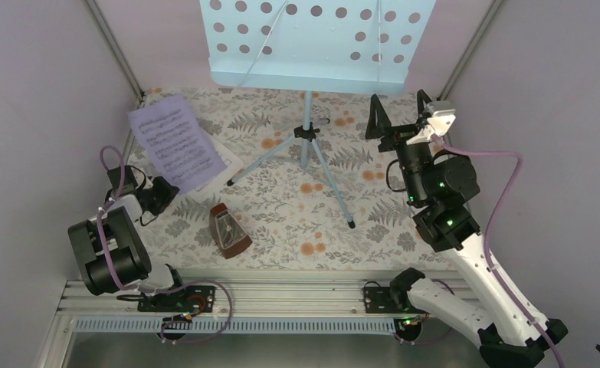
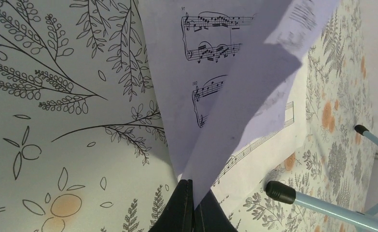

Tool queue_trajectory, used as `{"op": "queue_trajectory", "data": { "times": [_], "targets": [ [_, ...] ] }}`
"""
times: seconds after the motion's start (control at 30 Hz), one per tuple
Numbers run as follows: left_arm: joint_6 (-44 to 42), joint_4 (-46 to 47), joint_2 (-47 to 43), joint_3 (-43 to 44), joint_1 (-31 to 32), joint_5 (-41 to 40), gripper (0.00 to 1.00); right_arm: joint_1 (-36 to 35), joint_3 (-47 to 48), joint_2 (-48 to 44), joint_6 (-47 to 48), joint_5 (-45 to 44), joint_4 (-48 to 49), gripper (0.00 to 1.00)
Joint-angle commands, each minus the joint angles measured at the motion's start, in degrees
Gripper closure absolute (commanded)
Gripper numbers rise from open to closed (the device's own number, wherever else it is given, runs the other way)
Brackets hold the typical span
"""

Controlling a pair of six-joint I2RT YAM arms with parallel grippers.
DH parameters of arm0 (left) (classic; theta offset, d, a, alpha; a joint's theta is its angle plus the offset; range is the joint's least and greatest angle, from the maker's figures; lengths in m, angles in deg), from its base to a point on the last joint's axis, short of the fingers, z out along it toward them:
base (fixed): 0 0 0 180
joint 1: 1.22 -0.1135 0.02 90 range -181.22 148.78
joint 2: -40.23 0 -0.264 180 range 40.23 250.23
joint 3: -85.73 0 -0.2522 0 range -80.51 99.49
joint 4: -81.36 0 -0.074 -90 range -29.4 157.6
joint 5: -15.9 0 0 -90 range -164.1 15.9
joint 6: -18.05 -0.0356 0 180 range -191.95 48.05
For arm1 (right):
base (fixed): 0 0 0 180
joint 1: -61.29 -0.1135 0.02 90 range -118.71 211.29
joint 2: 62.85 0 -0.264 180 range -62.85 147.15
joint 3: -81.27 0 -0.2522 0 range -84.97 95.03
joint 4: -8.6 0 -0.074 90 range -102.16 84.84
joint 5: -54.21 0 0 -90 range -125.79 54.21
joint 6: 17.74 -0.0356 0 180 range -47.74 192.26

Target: Pack up the instrument practice props

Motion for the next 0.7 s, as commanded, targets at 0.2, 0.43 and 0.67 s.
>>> {"op": "queue_trajectory", "data": {
  "times": [0.2, 0.43, 0.67],
  "targets": [
    [-4.2, -0.6, 1.1, 1.8, -0.6, 1.9, 0.85, 0.0, -8.3, -6.2, -10.6, -1.7, -6.9, 0.00],
    [-6.2, -3.2, -1.8, 3.0, -0.5, 0.5, 0.21, 0.0, -22.9, -8.5, -20.9, 4.9, -7.7, 0.00],
    [-8.4, -8.8, -12.1, 5.2, -0.4, -12.6, 0.00, -0.1, -25.5, 3.0, -19.2, 13.8, -5.3, 0.00]
  ]
}}
